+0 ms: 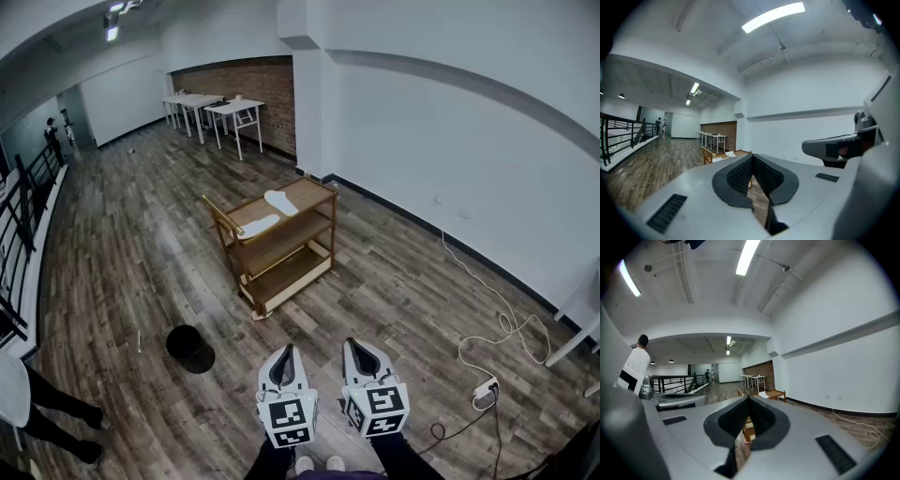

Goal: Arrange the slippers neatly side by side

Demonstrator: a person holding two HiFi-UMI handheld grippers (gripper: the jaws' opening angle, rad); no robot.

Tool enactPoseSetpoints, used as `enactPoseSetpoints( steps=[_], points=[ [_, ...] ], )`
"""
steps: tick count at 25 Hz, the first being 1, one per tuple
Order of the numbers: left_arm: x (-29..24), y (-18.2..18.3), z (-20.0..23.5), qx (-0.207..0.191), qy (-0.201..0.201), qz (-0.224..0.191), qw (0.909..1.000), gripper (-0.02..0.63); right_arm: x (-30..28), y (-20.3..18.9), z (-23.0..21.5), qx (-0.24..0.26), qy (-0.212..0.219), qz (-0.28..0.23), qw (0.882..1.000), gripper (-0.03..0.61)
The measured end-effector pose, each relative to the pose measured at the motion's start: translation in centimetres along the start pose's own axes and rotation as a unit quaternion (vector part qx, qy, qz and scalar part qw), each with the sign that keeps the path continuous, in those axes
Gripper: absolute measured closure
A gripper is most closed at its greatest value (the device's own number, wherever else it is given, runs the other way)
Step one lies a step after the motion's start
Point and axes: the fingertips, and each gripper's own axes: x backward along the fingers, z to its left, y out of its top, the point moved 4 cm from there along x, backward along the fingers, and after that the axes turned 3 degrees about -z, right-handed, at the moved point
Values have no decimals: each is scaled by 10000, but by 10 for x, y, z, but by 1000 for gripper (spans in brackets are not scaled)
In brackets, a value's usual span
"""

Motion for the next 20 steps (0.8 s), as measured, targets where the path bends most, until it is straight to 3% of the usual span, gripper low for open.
enactPoseSetpoints(
  steps=[20],
  points=[
    [11,-3,2,19,73,30,10000,614,7,-1,5,-25,25,-63,10000,580]
  ],
)
